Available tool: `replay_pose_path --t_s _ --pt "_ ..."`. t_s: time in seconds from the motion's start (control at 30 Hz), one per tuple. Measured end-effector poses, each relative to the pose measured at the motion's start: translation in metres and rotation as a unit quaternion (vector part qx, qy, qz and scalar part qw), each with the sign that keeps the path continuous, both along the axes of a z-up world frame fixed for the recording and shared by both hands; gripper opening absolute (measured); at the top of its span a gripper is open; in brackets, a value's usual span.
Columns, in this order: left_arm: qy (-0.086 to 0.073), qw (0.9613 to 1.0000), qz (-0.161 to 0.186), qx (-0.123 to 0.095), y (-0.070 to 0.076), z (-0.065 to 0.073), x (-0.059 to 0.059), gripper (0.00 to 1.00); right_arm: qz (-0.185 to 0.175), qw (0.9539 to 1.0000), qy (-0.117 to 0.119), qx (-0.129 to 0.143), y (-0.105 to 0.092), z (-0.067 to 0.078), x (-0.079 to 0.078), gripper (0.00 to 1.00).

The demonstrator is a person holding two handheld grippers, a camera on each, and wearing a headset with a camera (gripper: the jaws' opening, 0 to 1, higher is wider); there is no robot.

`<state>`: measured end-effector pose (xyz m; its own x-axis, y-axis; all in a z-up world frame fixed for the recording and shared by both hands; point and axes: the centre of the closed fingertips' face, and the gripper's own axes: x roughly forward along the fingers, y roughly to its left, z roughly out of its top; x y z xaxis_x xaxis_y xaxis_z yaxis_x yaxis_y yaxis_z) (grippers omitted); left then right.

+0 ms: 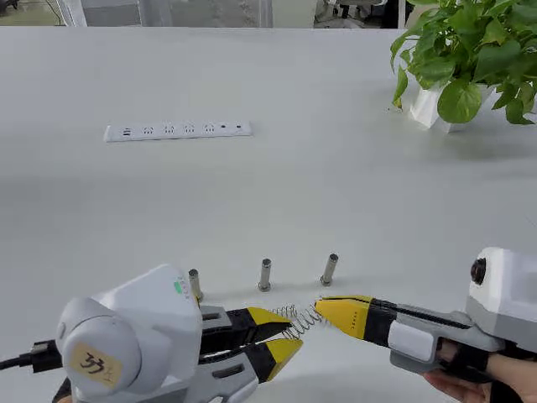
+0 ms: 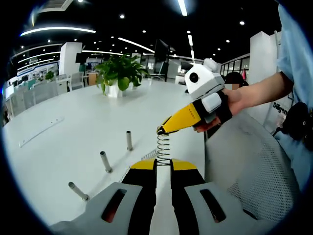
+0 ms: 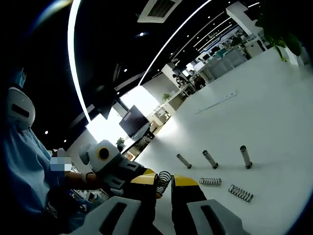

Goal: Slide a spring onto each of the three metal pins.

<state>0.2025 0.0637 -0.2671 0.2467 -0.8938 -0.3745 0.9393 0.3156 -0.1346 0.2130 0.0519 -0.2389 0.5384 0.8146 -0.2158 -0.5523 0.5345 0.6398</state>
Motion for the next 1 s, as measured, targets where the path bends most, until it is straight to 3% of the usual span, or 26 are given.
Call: replay_pose_path --t_s 0.17,0.33,0.5,0.63,0.73,0.83,1.0 --pt "0.007 0.9999 0.004 0.008 0.0 -0.004 0.001 0.06 0.017 0.9977 -0.038 -0.055 0.007 0.002 -0.003 0.06" --pt "0.021 0.9997 0.008 0.014 0.0 -0.009 0.001 0.06 0.042 0.9906 -0.072 -0.108 0.009 0.0 -0.005 0.06" --pt "0.026 0.9994 0.004 0.02 -0.002 -0.013 -0.002 0.06 0.069 0.9795 -0.106 -0.157 0.013 0.0 -0.009 0.06" --pt "0.029 0.9993 0.002 0.022 -0.003 -0.014 -0.004 0.06 0.091 0.9671 -0.133 -0.197 0.016 -0.001 -0.012 0.06" --pt "0.029 0.9993 0.001 0.023 -0.003 -0.014 -0.005 0.06 0.102 0.9601 -0.147 -0.215 0.018 -0.001 -0.013 0.07" --pt "0.027 0.9994 0.002 0.021 -0.004 -0.014 -0.005 0.06 0.106 0.9565 -0.154 -0.224 0.019 0.0 -0.013 0.07" --pt "0.023 0.9996 0.005 0.018 -0.003 -0.012 -0.004 0.06 0.101 0.9577 -0.154 -0.221 0.016 0.0 -0.011 0.07"
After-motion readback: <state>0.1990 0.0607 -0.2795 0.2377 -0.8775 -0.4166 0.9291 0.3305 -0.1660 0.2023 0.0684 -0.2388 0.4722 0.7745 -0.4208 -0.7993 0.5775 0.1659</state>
